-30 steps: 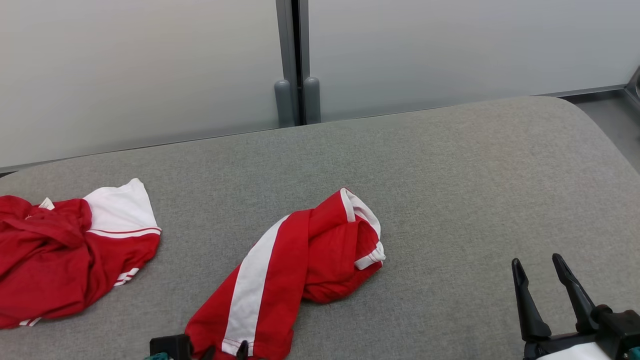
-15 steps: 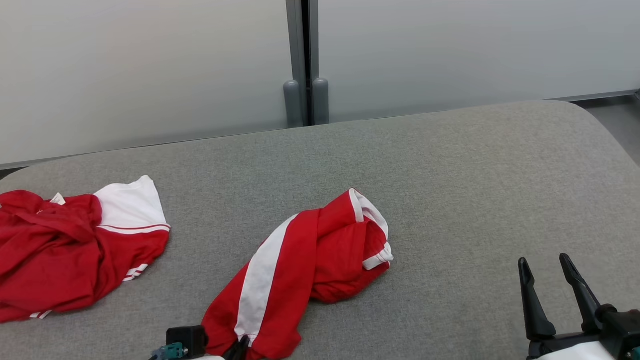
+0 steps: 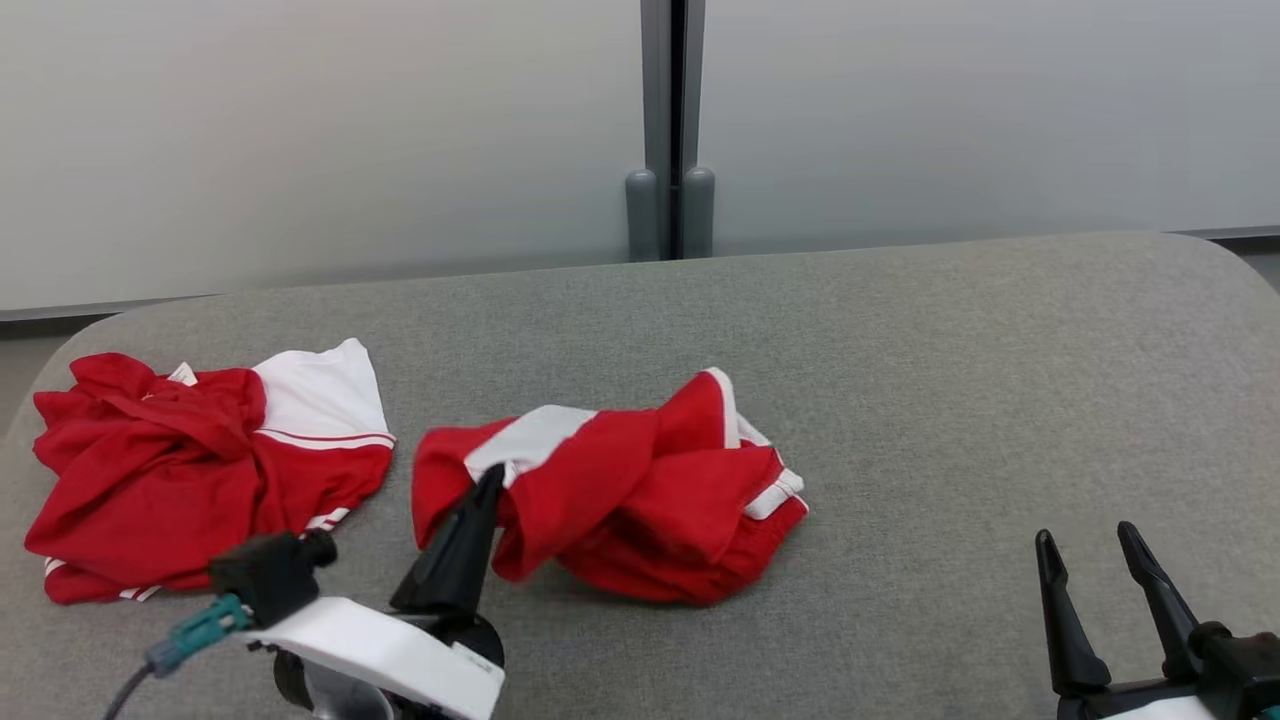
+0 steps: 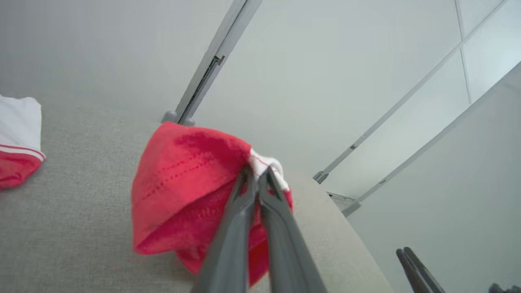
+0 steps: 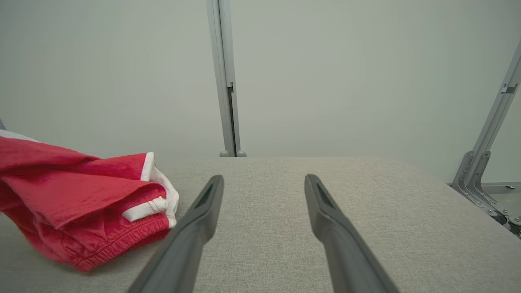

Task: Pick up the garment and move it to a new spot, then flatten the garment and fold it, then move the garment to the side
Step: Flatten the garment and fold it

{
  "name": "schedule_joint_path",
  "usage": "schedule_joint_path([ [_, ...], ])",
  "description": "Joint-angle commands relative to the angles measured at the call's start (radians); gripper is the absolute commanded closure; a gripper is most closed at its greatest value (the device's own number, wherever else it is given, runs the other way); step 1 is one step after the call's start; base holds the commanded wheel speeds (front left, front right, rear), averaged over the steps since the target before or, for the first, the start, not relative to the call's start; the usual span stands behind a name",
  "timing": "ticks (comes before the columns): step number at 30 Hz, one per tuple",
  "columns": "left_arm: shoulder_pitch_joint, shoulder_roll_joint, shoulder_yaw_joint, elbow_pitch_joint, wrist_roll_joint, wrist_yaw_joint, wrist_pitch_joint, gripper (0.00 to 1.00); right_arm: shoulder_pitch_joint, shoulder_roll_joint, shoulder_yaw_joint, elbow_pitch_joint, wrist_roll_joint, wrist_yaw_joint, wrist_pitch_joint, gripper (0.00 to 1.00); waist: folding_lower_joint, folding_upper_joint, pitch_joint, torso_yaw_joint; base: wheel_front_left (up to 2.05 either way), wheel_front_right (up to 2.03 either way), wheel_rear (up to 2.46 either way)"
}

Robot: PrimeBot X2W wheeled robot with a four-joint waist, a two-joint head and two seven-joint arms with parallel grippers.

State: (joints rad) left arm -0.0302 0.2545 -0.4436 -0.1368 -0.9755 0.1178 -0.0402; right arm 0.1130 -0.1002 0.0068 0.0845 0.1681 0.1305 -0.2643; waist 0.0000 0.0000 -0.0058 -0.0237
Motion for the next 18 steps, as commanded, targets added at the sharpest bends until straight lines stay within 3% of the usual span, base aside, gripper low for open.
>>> schedule_joint_path([
  [1, -0.018, 0.002, 0.033, -0.052, -0.023, 0.014, -0.007, 1.00, 0.003, -0.005, 0.001, 0.002, 0.001, 0.001, 0.000, 0.00, 0.0000, 0.0000, -0.002, 0.009, 0.00, 0.00, 0.00],
  [10, -0.117, -0.010, 0.140, -0.198, -0.040, 0.092, -0.019, 1.00, -0.013, -0.005, 0.013, 0.009, 0.001, 0.001, 0.000, 0.00, 0.0000, 0.0000, -0.007, 0.023, 0.00, 0.00, 0.00],
  [18, -0.181, -0.083, 0.036, -0.231, -0.014, 0.150, 0.024, 1.00, -0.032, -0.002, 0.030, 0.014, 0.009, 0.001, 0.000, 0.00, 0.0000, 0.0000, 0.002, -0.015, 0.00, 0.00, 0.00],
])
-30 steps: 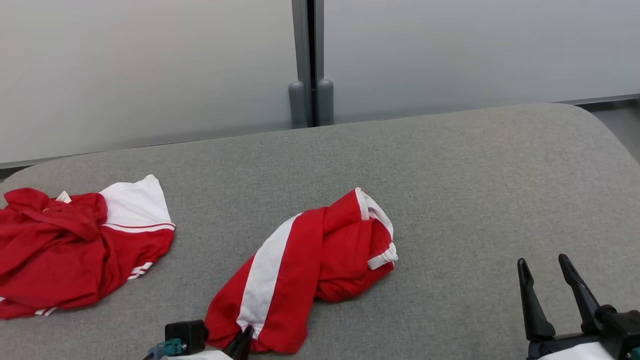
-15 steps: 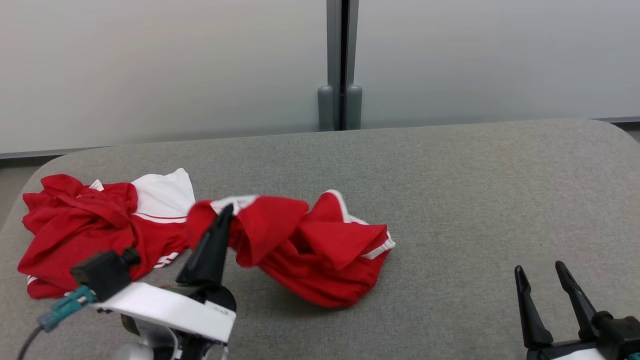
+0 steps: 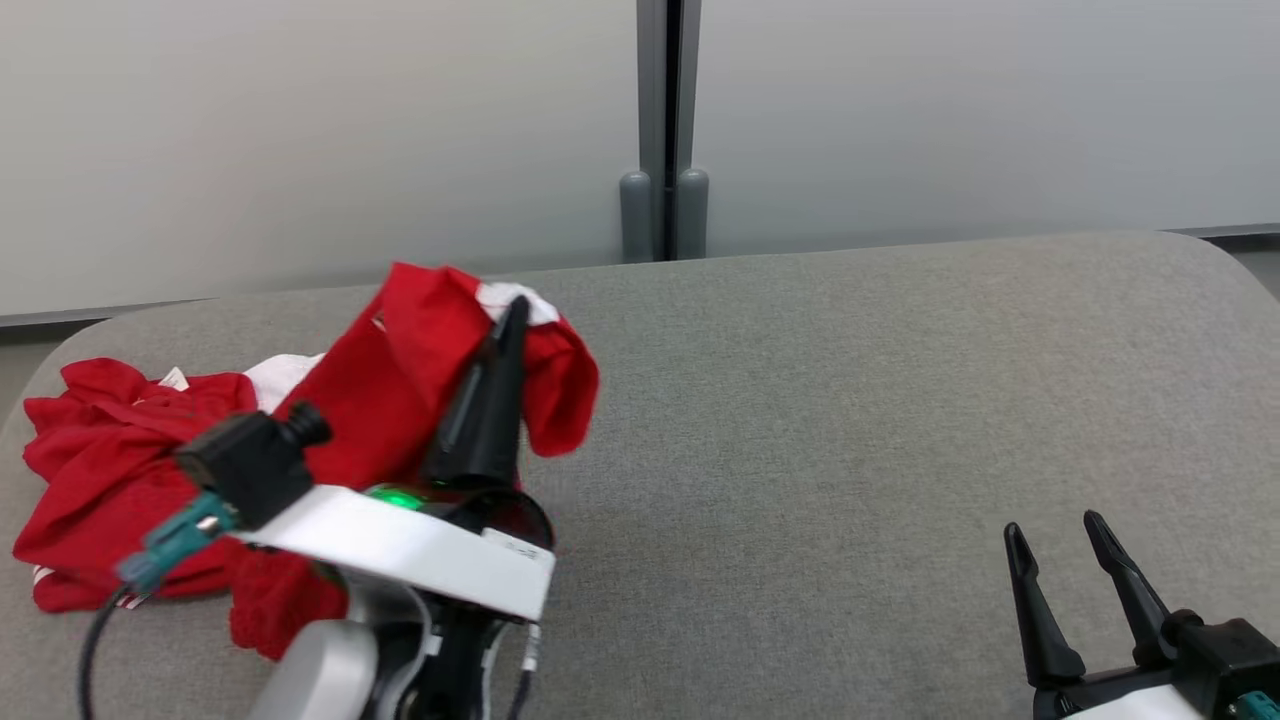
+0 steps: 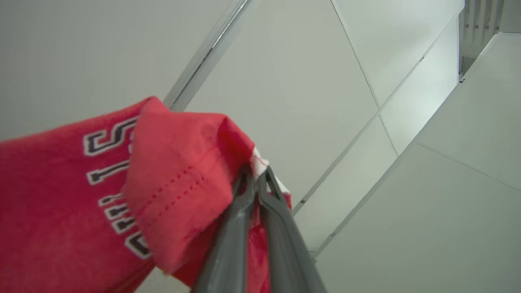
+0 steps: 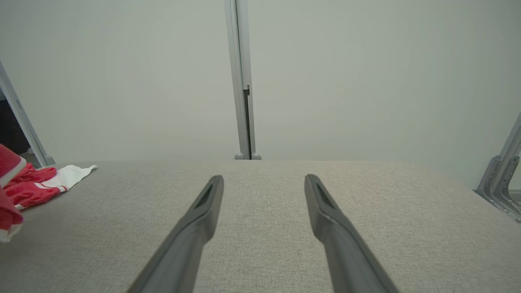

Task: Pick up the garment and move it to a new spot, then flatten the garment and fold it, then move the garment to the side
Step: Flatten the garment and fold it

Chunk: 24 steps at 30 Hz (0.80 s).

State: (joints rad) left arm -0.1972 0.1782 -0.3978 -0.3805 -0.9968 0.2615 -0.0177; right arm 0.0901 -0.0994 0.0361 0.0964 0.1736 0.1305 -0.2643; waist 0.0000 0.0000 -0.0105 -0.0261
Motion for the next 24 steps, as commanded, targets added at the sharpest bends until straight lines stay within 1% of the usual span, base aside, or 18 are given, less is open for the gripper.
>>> schedule_joint_path([
  [1, -0.018, -0.022, -0.034, 0.033, 0.011, 0.009, 0.006, 1.00, -0.016, -0.003, 0.005, 0.003, 0.004, 0.001, 0.000, 0.00, 0.0000, 0.0000, 0.012, -0.024, 0.00, 0.00, 0.00],
  [4, -0.024, -0.079, -0.113, 0.135, -0.018, -0.008, 0.019, 1.00, -0.031, 0.001, 0.013, 0.006, 0.008, 0.001, 0.000, 0.00, 0.0000, 0.0000, 0.027, -0.059, 0.00, 0.00, 0.00],
  [9, -0.096, -0.122, -0.223, 0.379, -0.059, -0.042, -0.016, 1.00, -0.083, 0.003, 0.047, 0.019, 0.011, 0.001, 0.000, 0.00, 0.0000, 0.0000, 0.065, -0.145, 0.00, 0.00, 0.00],
  [11, -0.149, -0.127, -0.267, 0.460, -0.070, -0.050, -0.045, 1.00, -0.103, 0.007, 0.060, 0.022, 0.013, 0.001, 0.000, 0.00, 0.0000, 0.0000, 0.081, -0.188, 0.00, 0.00, 0.00],
  [12, -0.174, -0.127, -0.289, 0.487, -0.094, -0.050, -0.067, 1.00, -0.114, 0.007, 0.061, 0.024, 0.014, 0.001, 0.000, 0.00, 0.0000, 0.0000, 0.088, -0.209, 0.00, 0.00, 0.00],
  [18, -0.354, -0.125, -0.431, 0.621, -0.208, -0.024, -0.192, 1.00, -0.145, 0.014, 0.065, 0.034, 0.020, 0.001, 0.000, 0.00, 0.0000, 0.0000, 0.120, -0.310, 0.00, 0.00, 0.00],
  [19, -0.378, -0.125, -0.449, 0.635, -0.235, -0.029, -0.208, 1.00, -0.145, 0.016, 0.065, 0.035, 0.022, 0.001, 0.000, 0.00, 0.0000, 0.0000, 0.124, -0.321, 0.00, 0.00, 0.00],
  [20, -0.389, -0.126, -0.467, 0.645, -0.269, -0.036, -0.221, 0.89, -0.142, 0.018, 0.065, 0.037, 0.022, 0.001, 0.000, 0.00, 0.0000, 0.0000, 0.127, -0.332, 0.00, 0.00, 0.00],
  [21, -0.396, -0.125, -0.489, 0.662, -0.302, -0.037, -0.229, 0.59, -0.138, 0.019, 0.065, 0.039, 0.023, 0.001, 0.000, 0.00, 0.0000, 0.0000, 0.131, -0.340, 0.00, 0.00, 0.00],
  [22, -0.404, -0.125, -0.516, 0.674, -0.327, -0.046, -0.234, 0.00, -0.136, 0.020, 0.067, 0.042, 0.023, 0.001, 0.000, 0.00, 0.0000, 0.0000, 0.135, -0.349, 0.00, 0.00, 0.00],
  [24, -0.403, -0.125, -0.576, 0.693, -0.386, -0.061, -0.239, 0.00, -0.133, 0.024, 0.066, 0.043, 0.025, 0.001, 0.000, 0.00, 0.0000, 0.0000, 0.140, -0.360, 0.00, 0.00, 0.00],
])
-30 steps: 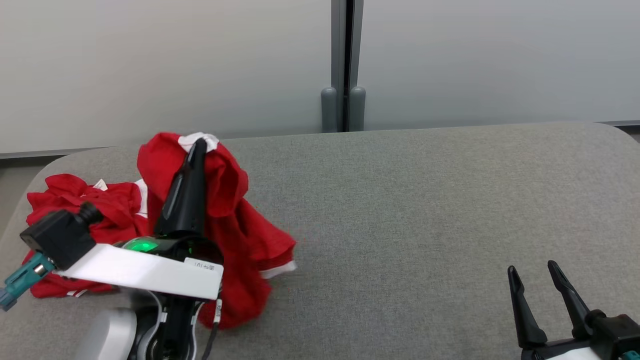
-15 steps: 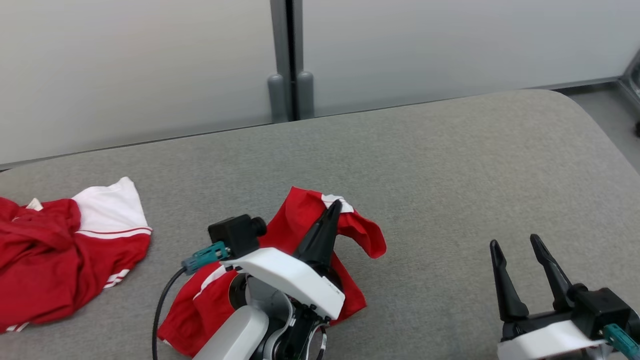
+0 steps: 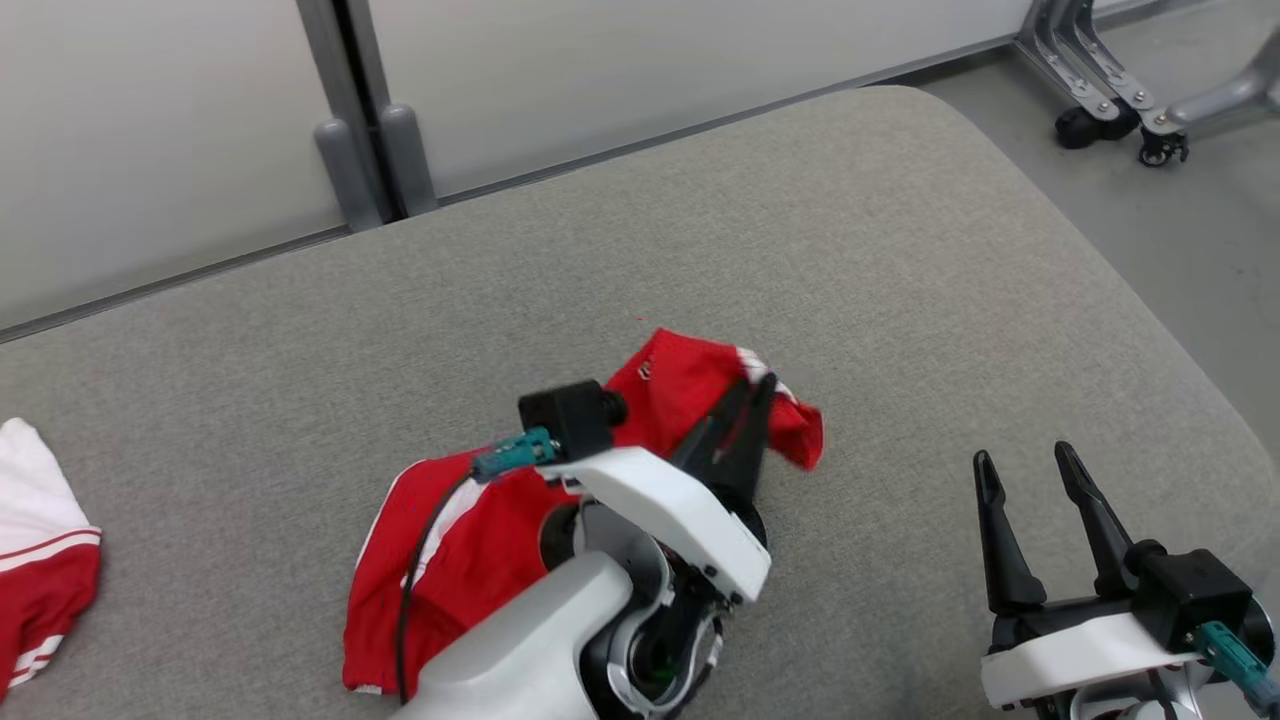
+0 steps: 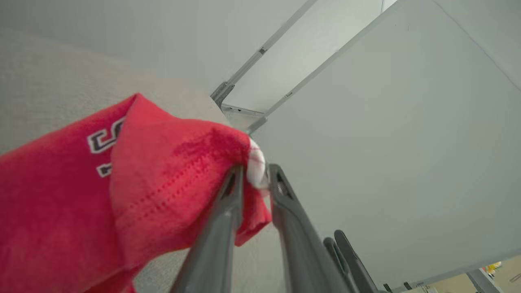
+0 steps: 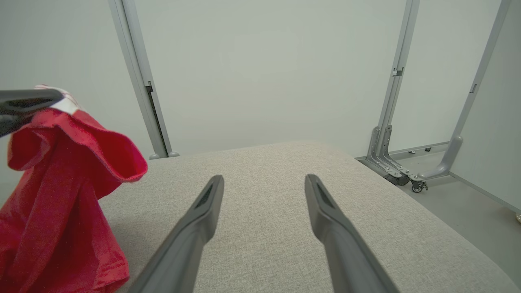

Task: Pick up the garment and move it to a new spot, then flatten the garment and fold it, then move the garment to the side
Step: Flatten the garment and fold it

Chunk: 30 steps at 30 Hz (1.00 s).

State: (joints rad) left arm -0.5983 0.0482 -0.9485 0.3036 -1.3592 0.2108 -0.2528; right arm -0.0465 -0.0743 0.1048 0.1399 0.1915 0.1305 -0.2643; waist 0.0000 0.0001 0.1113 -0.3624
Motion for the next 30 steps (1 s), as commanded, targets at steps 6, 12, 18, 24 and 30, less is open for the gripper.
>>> schedule_joint_path([
  [6, 0.004, 0.005, -0.184, 0.008, -0.138, -0.091, 0.026, 0.00, 0.018, 0.004, -0.029, -0.009, 0.004, 0.001, 0.000, 0.00, 0.0000, -0.0001, 0.025, -0.005, 0.00, 0.00, 0.00],
  [12, -0.028, 0.011, -0.248, 0.030, -0.114, -0.127, 0.018, 0.00, 0.036, 0.002, -0.050, -0.021, -0.012, 0.001, 0.000, 0.00, 0.0000, -0.0001, 0.008, 0.070, 0.00, 0.00, 0.00],
  [18, 0.055, 0.108, -0.108, 0.055, 0.007, -0.054, -0.012, 0.00, 0.053, -0.013, -0.056, -0.035, -0.019, 0.001, 0.000, 0.00, 0.0000, -0.0001, -0.020, 0.135, 0.00, 0.00, 0.00],
  [24, 0.205, 0.233, 0.062, 0.051, 0.169, 0.041, -0.011, 0.00, 0.068, -0.021, -0.065, -0.042, -0.022, 0.001, 0.000, 0.00, 0.0000, -0.0001, -0.029, 0.185, 0.00, 0.00, 0.00],
  [30, 0.253, 0.268, 0.040, 0.060, 0.148, 0.006, 0.029, 0.00, 0.068, -0.025, -0.059, -0.036, -0.019, 0.001, 0.000, 0.00, 0.0000, -0.0001, -0.033, 0.204, 0.00, 0.00, 0.00],
])
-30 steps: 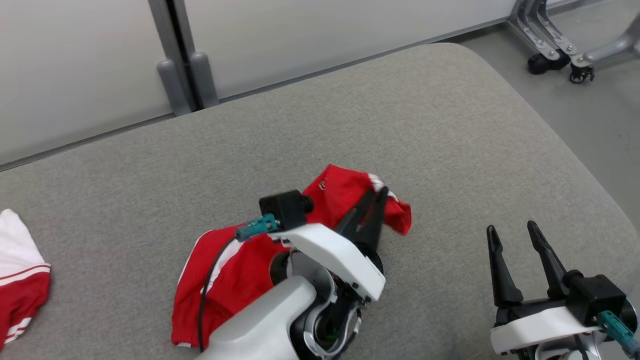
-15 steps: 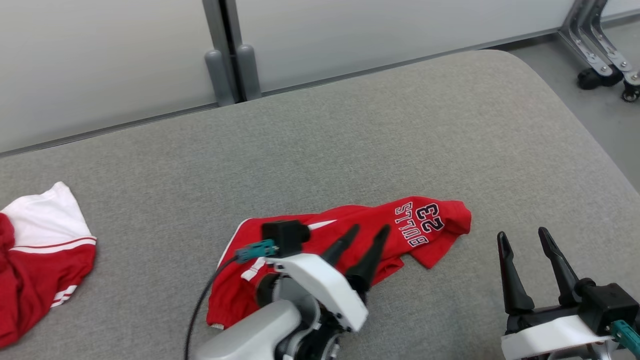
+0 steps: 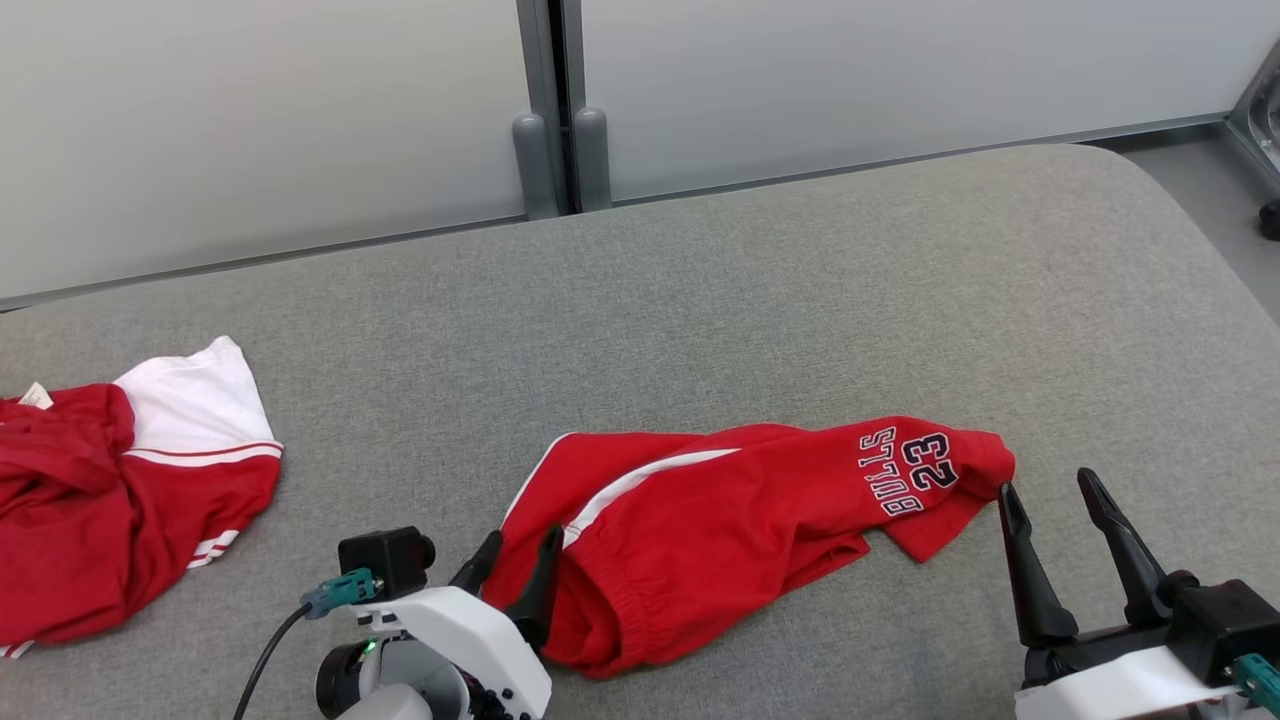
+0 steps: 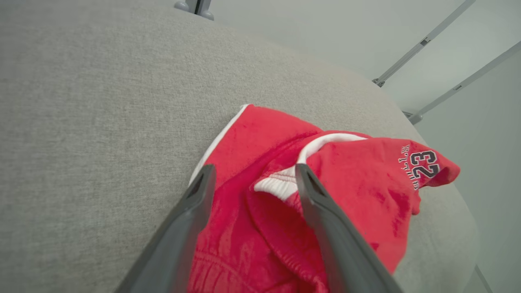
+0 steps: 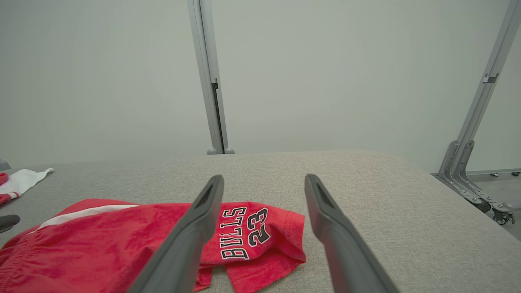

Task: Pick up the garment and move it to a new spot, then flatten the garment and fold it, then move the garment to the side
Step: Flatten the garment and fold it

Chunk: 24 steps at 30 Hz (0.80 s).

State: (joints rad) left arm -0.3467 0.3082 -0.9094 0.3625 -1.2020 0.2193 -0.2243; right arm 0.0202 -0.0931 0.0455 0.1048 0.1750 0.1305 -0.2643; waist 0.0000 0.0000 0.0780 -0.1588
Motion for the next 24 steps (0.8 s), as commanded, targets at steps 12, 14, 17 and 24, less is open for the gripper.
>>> schedule_joint_path([
  [12, -0.059, -0.053, -0.016, 0.097, -0.055, -0.091, 0.090, 0.00, -0.016, -0.007, 0.011, 0.001, 0.002, 0.001, 0.000, 0.00, 0.0000, 0.0000, 0.042, -0.021, 0.00, 0.00, 0.00],
  [14, -0.060, -0.064, -0.022, 0.101, -0.067, -0.117, 0.099, 0.09, -0.015, -0.006, 0.009, 0.003, 0.003, 0.001, 0.000, 0.00, 0.0000, 0.0000, 0.043, -0.025, 0.00, 0.00, 0.00],
  [17, -0.064, -0.067, -0.027, 0.098, -0.067, -0.144, 0.101, 0.62, -0.014, -0.005, 0.006, 0.004, 0.002, 0.001, 0.000, 0.00, 0.0000, 0.0000, 0.041, -0.029, 0.00, 0.00, 0.00],
  [24, -0.040, -0.063, -0.041, 0.035, -0.058, -0.190, 0.090, 1.00, 0.002, 0.000, -0.005, 0.009, 0.000, 0.001, 0.000, 0.00, 0.0000, 0.0000, 0.018, -0.019, 0.00, 0.00, 0.00],
])
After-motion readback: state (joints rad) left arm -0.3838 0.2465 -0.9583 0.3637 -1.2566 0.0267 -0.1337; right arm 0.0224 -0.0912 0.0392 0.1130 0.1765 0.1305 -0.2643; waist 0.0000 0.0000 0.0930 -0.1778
